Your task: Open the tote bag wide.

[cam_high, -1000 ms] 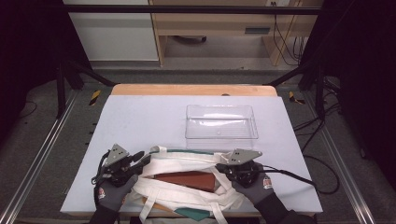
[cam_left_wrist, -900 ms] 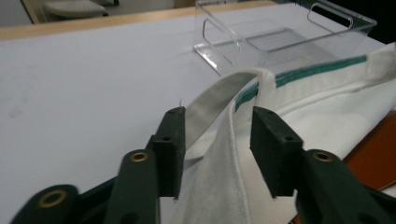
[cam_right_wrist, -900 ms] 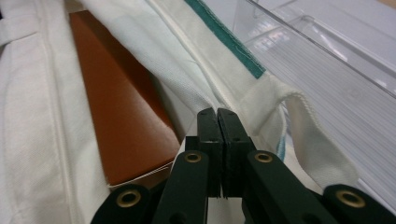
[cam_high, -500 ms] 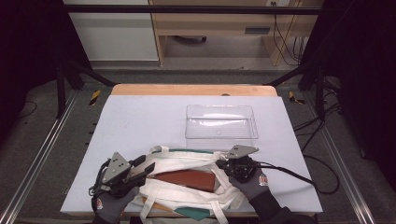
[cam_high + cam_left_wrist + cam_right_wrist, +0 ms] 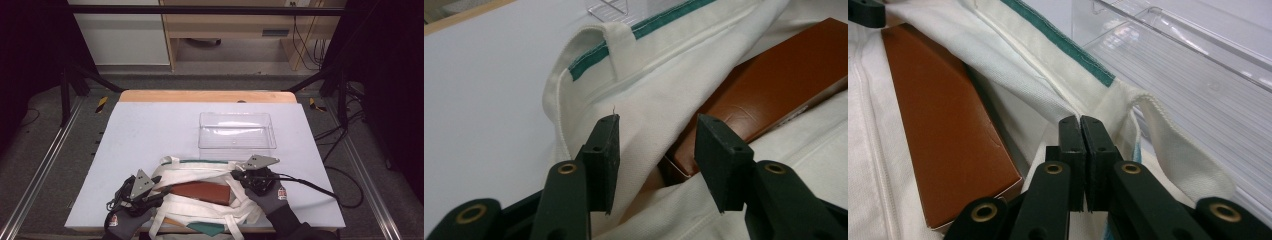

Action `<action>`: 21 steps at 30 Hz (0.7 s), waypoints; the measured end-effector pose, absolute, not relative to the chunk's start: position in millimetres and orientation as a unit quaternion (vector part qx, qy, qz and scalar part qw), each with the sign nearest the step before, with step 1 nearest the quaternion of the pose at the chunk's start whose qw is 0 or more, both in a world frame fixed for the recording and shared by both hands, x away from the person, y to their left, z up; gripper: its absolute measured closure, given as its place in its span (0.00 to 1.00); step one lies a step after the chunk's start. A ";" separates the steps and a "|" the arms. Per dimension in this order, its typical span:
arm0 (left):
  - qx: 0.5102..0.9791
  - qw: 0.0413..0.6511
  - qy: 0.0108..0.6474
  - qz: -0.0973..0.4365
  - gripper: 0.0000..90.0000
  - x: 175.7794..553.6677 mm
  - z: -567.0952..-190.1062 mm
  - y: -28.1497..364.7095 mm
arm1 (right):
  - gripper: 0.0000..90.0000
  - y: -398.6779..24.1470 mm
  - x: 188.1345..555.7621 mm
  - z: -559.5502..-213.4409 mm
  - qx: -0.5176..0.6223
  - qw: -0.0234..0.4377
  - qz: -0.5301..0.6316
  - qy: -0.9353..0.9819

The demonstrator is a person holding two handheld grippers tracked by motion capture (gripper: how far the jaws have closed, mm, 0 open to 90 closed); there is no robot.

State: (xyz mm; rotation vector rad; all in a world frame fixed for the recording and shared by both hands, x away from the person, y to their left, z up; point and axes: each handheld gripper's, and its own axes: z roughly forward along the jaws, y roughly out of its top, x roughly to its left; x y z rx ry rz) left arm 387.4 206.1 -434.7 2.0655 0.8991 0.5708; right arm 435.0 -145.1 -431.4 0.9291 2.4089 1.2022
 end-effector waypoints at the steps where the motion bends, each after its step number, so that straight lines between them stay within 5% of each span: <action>1: 0.815 0.397 0.358 0.222 0.63 388.8 -435.8 207.1 | 0.99 -145.0 435.0 -431.4 0.321 0.146 0.418 0.837; 21: 0.819 0.395 0.372 0.187 0.99 397.8 -434.5 208.3 | 0.98 -145.6 434.1 -428.1 0.312 0.142 0.424 0.838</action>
